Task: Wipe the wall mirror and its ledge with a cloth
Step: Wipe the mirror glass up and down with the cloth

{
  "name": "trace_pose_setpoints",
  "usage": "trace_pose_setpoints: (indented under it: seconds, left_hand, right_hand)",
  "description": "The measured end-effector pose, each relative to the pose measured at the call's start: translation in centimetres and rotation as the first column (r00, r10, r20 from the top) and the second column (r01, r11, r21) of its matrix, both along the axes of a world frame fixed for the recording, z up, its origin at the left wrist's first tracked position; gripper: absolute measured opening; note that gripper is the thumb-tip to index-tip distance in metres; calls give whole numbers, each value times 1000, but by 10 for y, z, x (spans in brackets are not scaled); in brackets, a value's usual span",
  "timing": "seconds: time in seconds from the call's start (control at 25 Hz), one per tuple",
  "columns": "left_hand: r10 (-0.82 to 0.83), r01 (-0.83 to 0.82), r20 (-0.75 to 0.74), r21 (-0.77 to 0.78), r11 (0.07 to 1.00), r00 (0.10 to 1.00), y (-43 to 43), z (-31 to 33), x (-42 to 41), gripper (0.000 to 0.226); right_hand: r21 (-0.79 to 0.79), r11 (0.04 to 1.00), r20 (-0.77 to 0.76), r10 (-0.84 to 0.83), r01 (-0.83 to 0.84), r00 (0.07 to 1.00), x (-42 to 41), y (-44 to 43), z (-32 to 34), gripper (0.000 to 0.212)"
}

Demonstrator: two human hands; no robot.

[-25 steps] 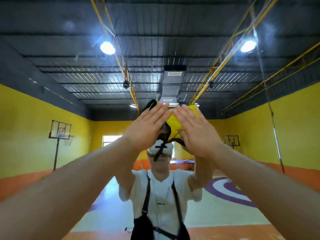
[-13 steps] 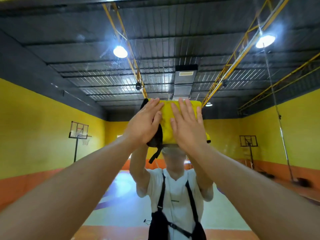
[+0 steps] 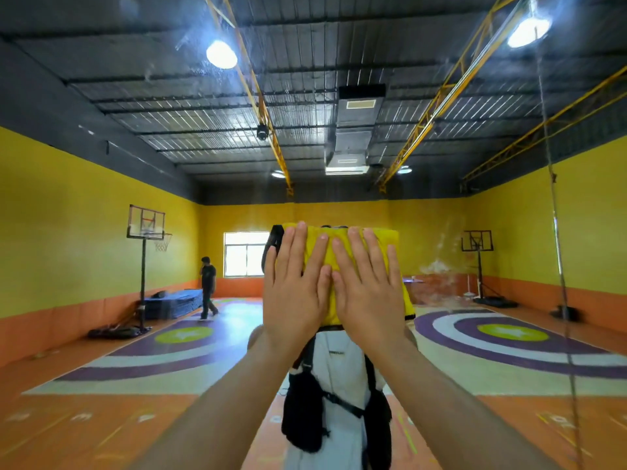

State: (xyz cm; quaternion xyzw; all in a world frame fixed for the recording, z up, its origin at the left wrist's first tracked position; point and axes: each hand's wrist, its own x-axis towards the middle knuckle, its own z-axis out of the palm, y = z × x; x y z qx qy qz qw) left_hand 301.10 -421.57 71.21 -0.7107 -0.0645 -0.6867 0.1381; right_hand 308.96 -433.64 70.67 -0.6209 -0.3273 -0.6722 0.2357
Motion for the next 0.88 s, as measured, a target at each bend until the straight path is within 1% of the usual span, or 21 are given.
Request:
trace_pose_setpoints:
  seconds: [0.12,0.24,0.36,0.52,0.64,0.76,0.88]
  left_hand:
    - [-5,6,-86,20,1000,996,1,-62,-8,53]
    - [48,-40,-175,48,998,983,3,-119,-15,57]
    - [80,-64,-221,78,995,972,8,-142,-18,59]
    - [66,-53,-211,67,996,975,8,-129,-21,57]
    - [46,-29,-206,86,996,977,14,-102,-23,56]
    - [56,-39,-183,94,995,982,30,-53,-32,56]
    - [64,-57,-113,62,996,992,48,0,-40,55]
  right_hand:
    - [-57,998,-65,31,-35,997,-6,-5,-64,55]
    - [-130,990,-93,39,-51,995,-8,-12,-123,58]
    - [-162,987,-106,0,-18,994,-6,-15,-145,54]
    - [-146,989,-91,-20,7,996,-10,-12,-134,50]
    - [-114,993,-87,-27,16,996,-12,-3,-111,50]
    - [-110,993,-51,-38,32,998,-18,13,-62,51]
    - [-104,994,-4,-34,34,999,-24,34,-1,50]
